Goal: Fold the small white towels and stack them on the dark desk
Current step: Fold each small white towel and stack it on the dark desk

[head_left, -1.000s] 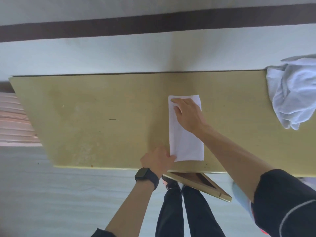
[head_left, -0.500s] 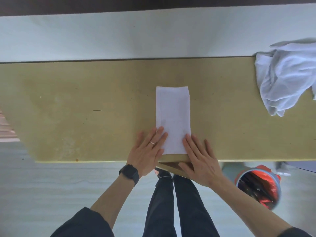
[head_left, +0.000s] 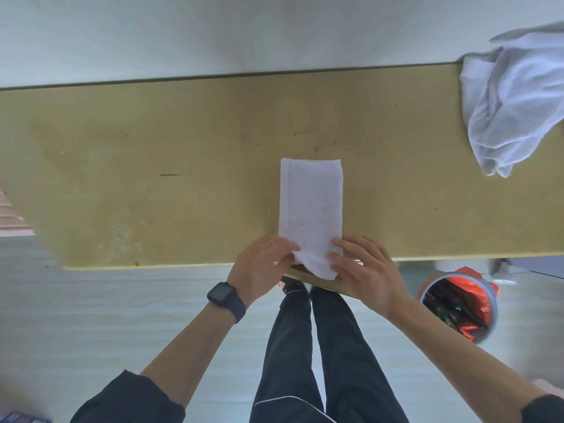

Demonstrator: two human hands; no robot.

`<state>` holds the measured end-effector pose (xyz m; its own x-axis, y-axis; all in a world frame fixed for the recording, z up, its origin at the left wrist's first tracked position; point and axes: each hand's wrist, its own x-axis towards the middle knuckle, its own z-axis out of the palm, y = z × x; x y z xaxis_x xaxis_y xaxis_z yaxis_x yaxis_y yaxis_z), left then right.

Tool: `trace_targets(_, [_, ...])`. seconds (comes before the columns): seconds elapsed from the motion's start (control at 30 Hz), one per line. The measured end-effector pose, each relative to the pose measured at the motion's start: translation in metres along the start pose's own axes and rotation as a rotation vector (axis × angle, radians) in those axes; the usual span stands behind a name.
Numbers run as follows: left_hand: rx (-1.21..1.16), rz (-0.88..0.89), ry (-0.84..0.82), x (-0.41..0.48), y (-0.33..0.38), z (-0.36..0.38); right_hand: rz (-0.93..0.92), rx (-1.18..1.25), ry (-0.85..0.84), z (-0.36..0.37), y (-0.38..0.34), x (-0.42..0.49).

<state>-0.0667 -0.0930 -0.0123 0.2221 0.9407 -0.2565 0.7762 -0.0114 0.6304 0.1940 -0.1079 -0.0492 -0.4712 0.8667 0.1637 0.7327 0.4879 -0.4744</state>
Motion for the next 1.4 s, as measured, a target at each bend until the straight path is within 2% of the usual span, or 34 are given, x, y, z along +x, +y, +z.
trace_targets(0.03, [-0.03,-0.118,-0.072,0.004,0.005,-0.008,-0.001,-0.009,-0.049,-0.003,0.001,0.002])
trace_targets(0.1, [-0.042,-0.212,-0.157,0.013,0.01,-0.019,-0.014,-0.054,-0.143,-0.006,0.003,0.003])
trace_targets(0.23, [-0.252,-0.368,-0.115,0.025,0.008,-0.022,0.039,-0.095,-0.196,-0.006,0.002,0.005])
trace_targets(0.33, [-0.297,-0.432,-0.134,0.029,0.01,-0.02,0.215,0.011,-0.103,-0.004,-0.009,0.016])
trace_targets(0.4, [-0.335,-0.471,-0.111,0.035,0.011,-0.021,0.404,0.149,-0.06,-0.009,-0.018,0.031])
trace_targets(0.5, [-0.461,-0.572,-0.045,0.045,0.015,-0.025,0.697,0.427,-0.073,-0.026,-0.027,0.06])
trace_targets(0.57, [-0.545,-0.583,0.022,0.056,0.016,-0.027,0.781,0.543,-0.081,-0.033,-0.025,0.081])
trace_targets(0.7, [-0.623,-0.592,0.16,0.086,0.017,-0.035,0.809,0.634,-0.04,-0.032,-0.01,0.135])
trace_targets(0.83, [-0.544,-0.639,0.239,0.096,0.02,-0.027,0.891,0.589,-0.051,-0.019,-0.003,0.156])
trace_targets(1.03, [-0.454,-0.707,0.248,0.102,0.012,-0.02,0.868,0.444,-0.143,-0.004,0.001,0.167])
trace_targets(1.4, [-0.285,-0.734,0.274,0.107,0.012,-0.013,0.853,0.124,-0.173,0.007,0.001,0.178])
